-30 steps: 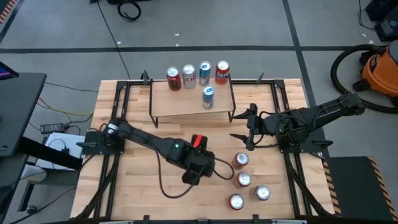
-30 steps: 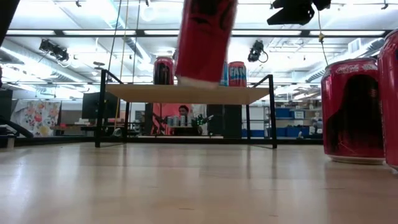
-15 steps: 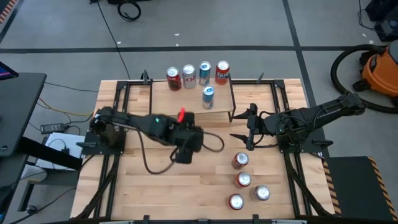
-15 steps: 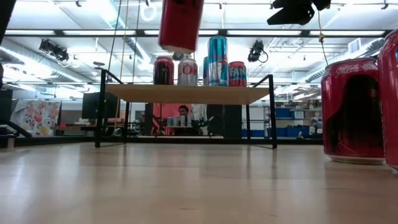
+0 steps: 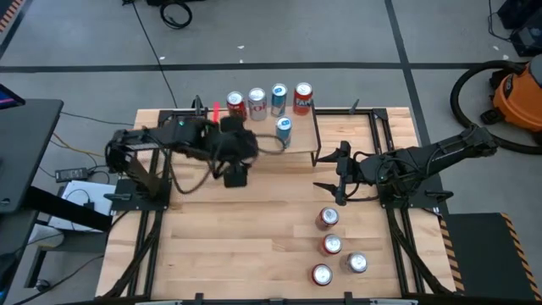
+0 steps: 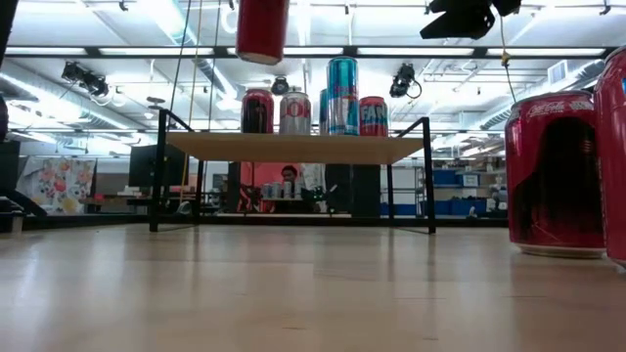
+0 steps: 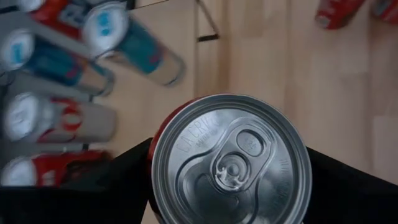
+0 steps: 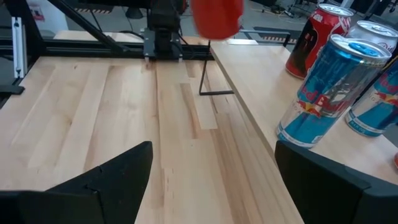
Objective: Place canned beverage on shelf
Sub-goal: Put the left black soda can on the shelf
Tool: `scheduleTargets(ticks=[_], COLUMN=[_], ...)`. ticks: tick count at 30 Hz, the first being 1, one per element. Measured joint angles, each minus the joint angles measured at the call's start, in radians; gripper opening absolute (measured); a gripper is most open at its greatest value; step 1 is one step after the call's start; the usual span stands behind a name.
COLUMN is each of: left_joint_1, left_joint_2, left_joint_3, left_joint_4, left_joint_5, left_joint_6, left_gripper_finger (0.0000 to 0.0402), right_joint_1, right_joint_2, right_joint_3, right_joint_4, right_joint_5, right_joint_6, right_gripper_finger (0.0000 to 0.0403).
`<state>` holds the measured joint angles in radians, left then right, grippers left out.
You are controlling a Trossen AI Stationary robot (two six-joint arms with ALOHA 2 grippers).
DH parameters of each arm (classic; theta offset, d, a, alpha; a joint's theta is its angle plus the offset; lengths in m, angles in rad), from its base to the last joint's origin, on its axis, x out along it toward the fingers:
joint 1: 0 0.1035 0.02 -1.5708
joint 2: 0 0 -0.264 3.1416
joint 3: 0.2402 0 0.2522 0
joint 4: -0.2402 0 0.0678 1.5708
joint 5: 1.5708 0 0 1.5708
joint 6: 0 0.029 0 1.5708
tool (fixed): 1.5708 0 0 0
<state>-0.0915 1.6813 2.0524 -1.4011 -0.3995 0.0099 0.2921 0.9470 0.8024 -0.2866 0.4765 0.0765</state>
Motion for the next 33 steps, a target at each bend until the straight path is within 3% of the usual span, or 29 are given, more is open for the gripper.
scheduleTargets(ticks=[10,17,24,33], left_joint_1=[0.165,0.251,0.423,0.677], left_joint_2=[-0.109,-0.27,-0.436,-0.478], left_joint_3=[-0.02,-0.306,-0.555,-0.703], left_joint_4=[-0.005,0.175,0.345,0.427], left_joint_5=[0.0,0.053,0.182,0.424], left_joint_6=[0.026,0.097,0.142,0.225], left_gripper_finger=[0.0315,0.0315,0.0316,0.0316], right_joint_1=[0.001,0.002,0.001,0.001], right_joint_2=[0.0,0.0,0.0,0.0], right_joint_3=[0.0,0.0,0.0,0.0], right_joint_4=[-0.002,0.0,0.033,0.038], right_joint_5=[-0.007,-0.007,-0.007,-0.007], right_joint_6=[0.0,-0.001,-0.016,-0.021], right_gripper_finger=[0.0349,0.0349,0.0349,0.0349])
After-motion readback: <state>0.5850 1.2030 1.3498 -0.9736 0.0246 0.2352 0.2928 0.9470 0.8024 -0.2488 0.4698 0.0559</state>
